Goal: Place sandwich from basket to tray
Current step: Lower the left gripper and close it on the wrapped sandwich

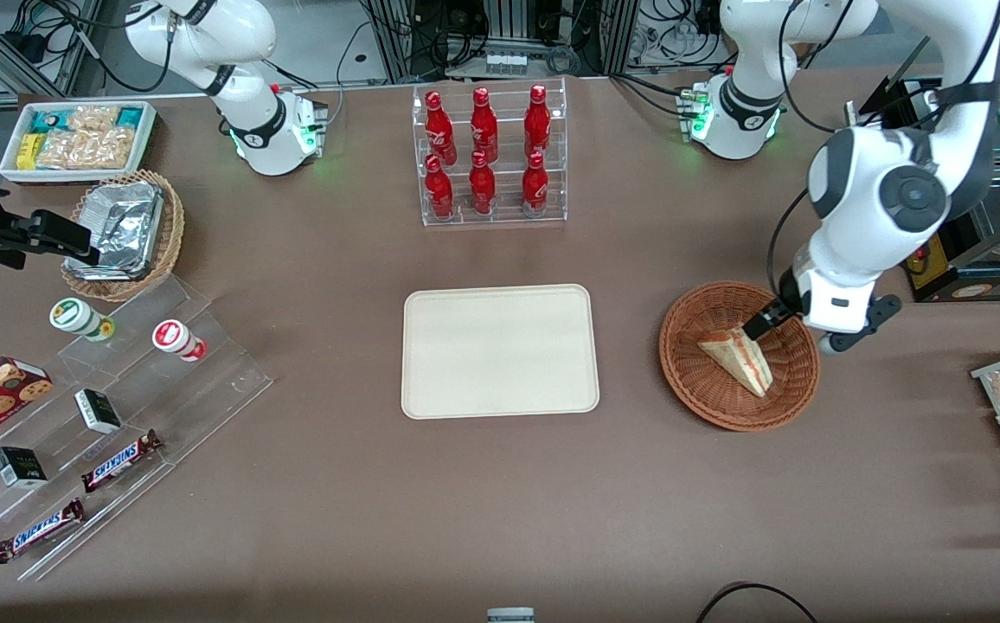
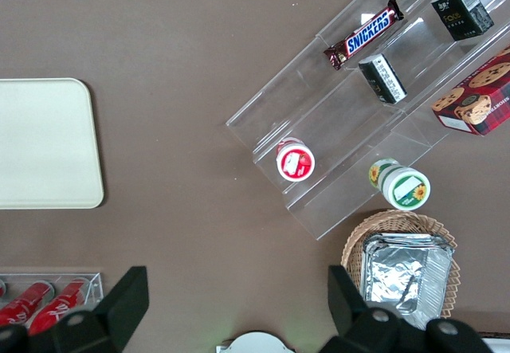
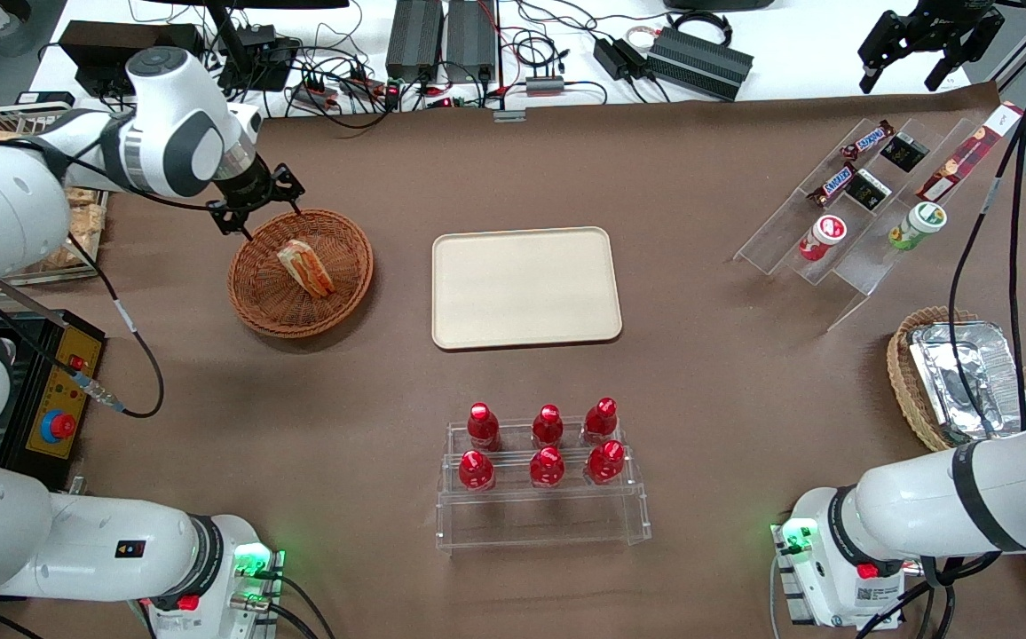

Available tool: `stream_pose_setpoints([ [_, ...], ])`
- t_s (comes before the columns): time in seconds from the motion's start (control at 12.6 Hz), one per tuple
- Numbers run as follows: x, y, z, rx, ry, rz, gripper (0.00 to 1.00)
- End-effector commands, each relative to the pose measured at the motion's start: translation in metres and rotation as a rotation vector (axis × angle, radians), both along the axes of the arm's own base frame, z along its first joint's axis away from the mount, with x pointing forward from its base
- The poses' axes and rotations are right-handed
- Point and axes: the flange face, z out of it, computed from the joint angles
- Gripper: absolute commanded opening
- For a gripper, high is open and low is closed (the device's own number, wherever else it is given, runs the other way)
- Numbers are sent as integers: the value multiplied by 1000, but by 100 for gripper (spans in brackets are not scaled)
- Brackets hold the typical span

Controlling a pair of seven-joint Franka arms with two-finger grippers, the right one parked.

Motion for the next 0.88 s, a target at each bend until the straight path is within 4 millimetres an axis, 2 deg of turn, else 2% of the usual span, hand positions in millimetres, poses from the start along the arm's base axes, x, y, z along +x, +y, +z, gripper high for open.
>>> stream_pose_setpoints([
  [0.0,-4,-4,-12,7,-11,131,100],
  [0.16,-4,-11,-29,10,7,140,100],
  [0.4,0,-12,-54,9,19,208,100],
  [0.8,7,-13,-91,0,17,218,100],
])
